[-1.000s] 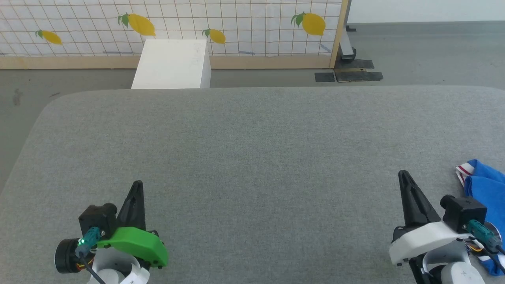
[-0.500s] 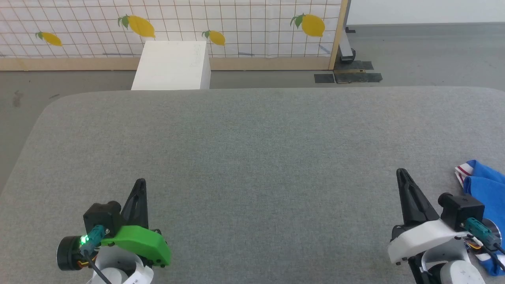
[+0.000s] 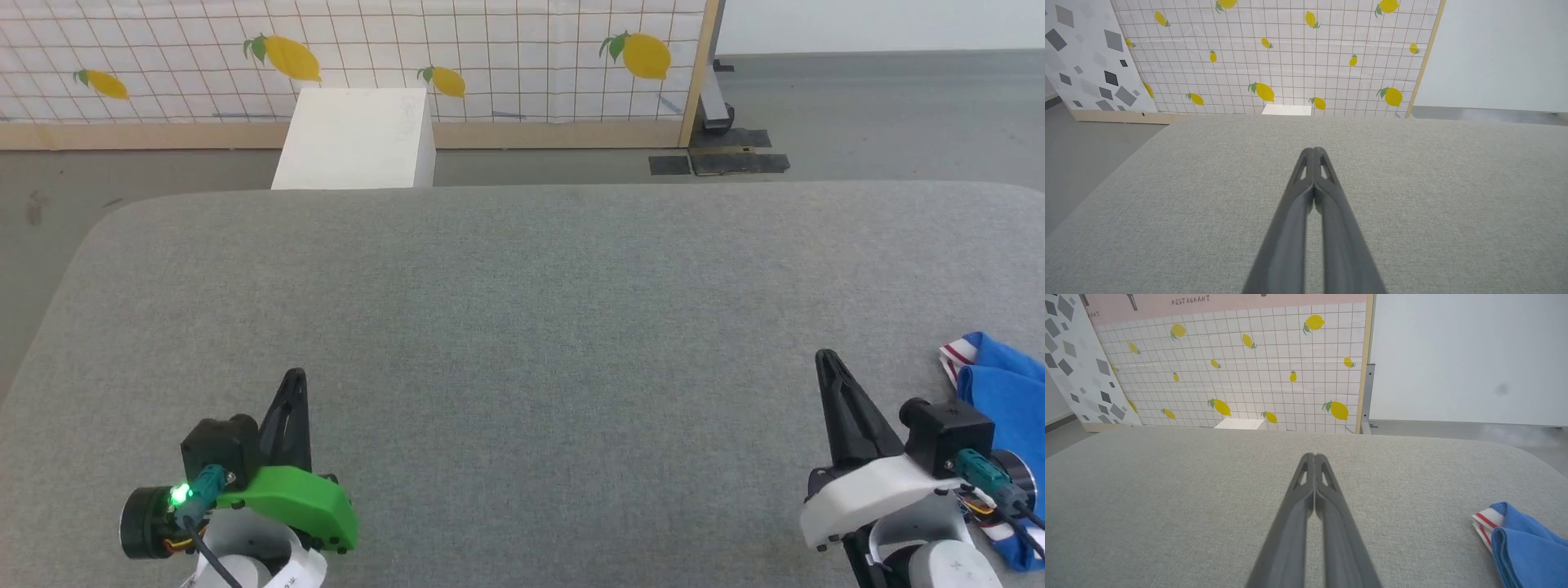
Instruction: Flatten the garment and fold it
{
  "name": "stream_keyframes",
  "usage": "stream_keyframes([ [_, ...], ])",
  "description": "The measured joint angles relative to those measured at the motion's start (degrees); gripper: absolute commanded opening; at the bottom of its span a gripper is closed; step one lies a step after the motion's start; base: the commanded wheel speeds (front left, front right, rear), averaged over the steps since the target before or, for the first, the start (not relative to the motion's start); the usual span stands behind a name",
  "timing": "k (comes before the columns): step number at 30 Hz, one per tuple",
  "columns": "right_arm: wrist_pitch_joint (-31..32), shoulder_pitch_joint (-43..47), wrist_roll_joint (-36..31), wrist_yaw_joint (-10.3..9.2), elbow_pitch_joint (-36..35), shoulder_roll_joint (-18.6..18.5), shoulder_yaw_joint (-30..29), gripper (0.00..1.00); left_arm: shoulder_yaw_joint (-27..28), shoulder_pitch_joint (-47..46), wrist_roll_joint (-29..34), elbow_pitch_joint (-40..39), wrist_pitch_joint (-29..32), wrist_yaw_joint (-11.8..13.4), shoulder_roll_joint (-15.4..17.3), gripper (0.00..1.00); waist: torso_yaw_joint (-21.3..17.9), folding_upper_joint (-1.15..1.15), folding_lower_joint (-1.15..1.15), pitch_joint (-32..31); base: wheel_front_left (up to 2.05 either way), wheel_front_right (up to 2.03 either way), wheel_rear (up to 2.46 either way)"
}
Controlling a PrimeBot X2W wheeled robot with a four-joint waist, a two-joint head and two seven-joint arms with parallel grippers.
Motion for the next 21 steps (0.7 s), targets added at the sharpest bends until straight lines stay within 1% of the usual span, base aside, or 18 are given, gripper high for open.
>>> stream_keyframes([
  [21,1.6,0.4,-1.7,0.00,-1.7,0.0,0.6,0.00,2.0,0.4,4.2,-1.8,2.0,-0.8,-2.1,0.00,-0.1,0.00,0.00,-0.4,0.00,0.00,0.00],
])
